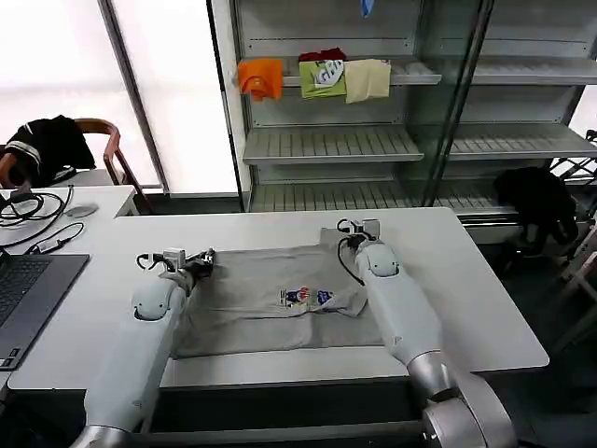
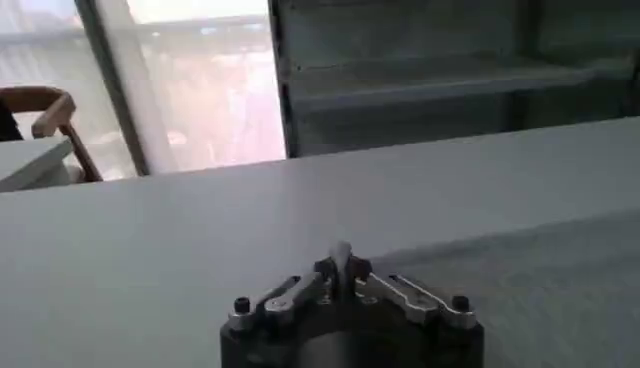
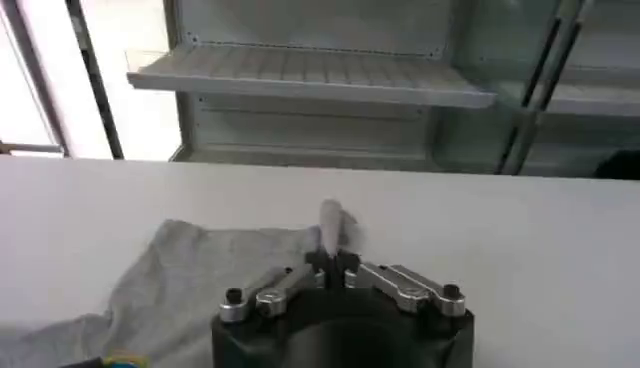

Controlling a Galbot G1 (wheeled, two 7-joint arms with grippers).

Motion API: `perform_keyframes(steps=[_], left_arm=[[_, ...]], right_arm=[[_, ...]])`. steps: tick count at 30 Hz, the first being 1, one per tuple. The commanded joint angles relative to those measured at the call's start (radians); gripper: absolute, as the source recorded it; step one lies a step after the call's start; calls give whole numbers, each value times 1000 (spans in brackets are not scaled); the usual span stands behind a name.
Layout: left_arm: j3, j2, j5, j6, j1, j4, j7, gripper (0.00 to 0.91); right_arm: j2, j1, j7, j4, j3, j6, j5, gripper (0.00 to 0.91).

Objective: Fold and organize the clothes.

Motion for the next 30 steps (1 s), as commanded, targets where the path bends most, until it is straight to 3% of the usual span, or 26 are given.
perform_keyframes(steps=[1, 14, 30], left_arm=[[-13, -4, -3, -7, 15, -39, -5, 10], [-31, 16, -47, -6, 78, -266, -17, 10], [-61, 70, -77, 13, 177, -441, -24, 10]], right_arm=[[-14, -33, 4, 127, 6, -6, 14, 0], [-33, -148, 9, 522, 26, -17, 21, 0], [-126, -311, 37, 827, 22, -77, 43, 0]])
